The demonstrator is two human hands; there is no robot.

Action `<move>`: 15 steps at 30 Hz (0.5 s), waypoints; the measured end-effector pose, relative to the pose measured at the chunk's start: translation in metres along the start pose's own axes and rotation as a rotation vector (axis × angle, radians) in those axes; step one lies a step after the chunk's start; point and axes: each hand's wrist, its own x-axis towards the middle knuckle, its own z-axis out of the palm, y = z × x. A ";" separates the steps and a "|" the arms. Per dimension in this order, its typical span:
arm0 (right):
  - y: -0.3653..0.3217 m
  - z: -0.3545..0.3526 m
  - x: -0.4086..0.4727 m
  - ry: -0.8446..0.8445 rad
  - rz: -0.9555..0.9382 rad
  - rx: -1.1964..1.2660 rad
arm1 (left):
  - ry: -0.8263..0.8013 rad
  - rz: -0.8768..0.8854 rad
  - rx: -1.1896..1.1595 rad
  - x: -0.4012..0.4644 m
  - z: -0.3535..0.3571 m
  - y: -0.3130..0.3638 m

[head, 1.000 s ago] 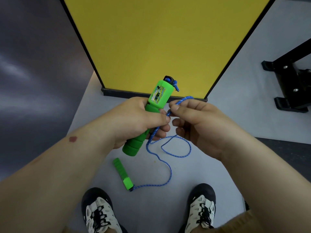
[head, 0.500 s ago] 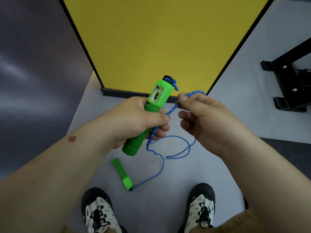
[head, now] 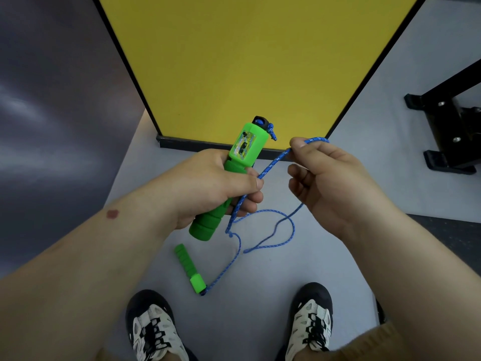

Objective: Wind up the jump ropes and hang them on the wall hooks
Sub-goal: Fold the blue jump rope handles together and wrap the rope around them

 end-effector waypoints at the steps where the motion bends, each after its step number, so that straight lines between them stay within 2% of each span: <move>1: 0.001 0.001 -0.001 -0.028 0.012 -0.016 | 0.004 -0.001 -0.002 0.000 0.000 0.000; 6: 0.008 0.008 -0.008 -0.218 0.066 -0.142 | 0.010 -0.004 -0.003 0.001 0.000 0.000; 8: 0.010 0.009 -0.009 -0.235 0.040 -0.200 | 0.003 0.002 -0.006 0.001 0.000 0.000; 15: 0.002 0.001 0.001 0.009 -0.054 -0.009 | 0.010 -0.003 -0.003 0.001 -0.001 -0.001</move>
